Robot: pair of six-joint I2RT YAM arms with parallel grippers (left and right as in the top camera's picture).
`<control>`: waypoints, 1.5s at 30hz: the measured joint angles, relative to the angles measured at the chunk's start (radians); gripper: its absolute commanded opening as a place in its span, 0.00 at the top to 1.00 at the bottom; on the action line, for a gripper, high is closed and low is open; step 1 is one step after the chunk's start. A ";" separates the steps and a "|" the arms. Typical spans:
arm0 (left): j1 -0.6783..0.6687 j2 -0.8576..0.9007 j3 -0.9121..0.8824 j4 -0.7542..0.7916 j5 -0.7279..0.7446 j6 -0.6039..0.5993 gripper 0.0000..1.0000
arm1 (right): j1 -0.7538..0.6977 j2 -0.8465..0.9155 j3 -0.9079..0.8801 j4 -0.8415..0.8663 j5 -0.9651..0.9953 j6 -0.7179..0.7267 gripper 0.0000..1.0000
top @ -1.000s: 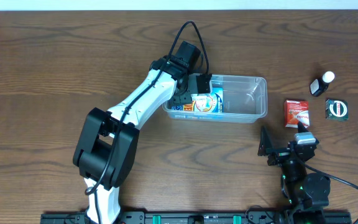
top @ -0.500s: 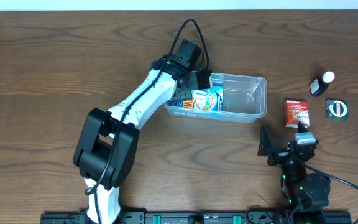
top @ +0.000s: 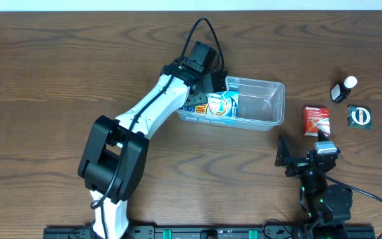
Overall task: Pack container
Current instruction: 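Lower and press the white box down into the container, release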
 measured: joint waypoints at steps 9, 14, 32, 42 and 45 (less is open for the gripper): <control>-0.039 -0.140 0.000 -0.054 -0.005 -0.111 0.39 | 0.000 0.000 0.000 0.000 0.000 0.000 0.01; -0.039 -0.187 0.002 -0.142 0.003 -0.284 0.87 | 0.000 0.000 0.000 0.000 0.000 0.000 0.01; -0.039 -0.119 -0.021 -0.280 0.105 -0.613 0.89 | 0.000 0.000 0.000 0.000 0.000 0.000 0.01; -0.039 -0.119 -0.022 -0.377 0.109 -0.689 0.89 | 0.000 0.000 0.000 0.000 0.000 0.000 0.01; -0.039 -0.119 -0.021 -0.364 0.111 -0.708 0.92 | 0.000 0.000 0.000 0.000 0.000 0.000 0.01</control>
